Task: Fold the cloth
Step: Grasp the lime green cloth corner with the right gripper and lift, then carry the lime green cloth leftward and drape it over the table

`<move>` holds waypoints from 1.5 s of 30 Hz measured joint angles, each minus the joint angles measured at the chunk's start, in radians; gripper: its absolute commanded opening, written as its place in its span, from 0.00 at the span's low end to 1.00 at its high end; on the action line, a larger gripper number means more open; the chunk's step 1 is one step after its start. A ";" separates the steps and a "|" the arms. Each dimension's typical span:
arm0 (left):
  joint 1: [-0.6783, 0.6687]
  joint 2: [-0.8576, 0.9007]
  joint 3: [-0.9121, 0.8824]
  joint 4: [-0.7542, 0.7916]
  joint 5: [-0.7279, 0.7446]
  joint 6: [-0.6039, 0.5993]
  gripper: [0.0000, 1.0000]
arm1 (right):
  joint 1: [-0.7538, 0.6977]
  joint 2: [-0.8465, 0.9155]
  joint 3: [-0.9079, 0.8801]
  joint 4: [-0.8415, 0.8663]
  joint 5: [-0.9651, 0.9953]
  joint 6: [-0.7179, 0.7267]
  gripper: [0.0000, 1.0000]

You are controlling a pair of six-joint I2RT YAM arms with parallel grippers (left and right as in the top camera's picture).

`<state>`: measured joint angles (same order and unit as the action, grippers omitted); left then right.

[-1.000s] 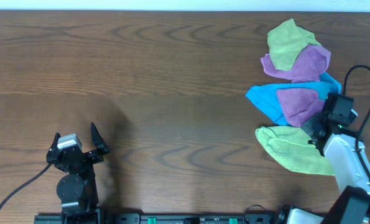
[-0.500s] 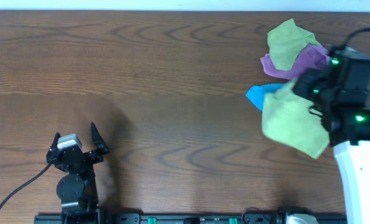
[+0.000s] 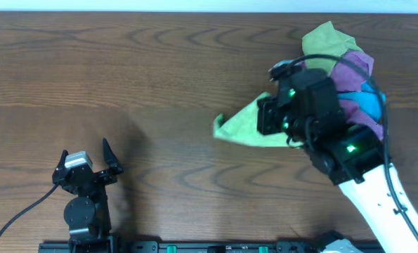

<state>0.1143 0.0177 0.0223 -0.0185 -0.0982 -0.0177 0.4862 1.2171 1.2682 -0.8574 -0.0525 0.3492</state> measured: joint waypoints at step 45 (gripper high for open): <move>0.000 0.000 0.000 0.000 0.000 0.000 0.95 | 0.002 0.708 0.542 -0.026 0.407 -0.145 0.02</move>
<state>0.1143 0.0177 0.0223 -0.0185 -0.0982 -0.0177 0.4881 1.9255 1.8107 -0.8829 0.3550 0.2039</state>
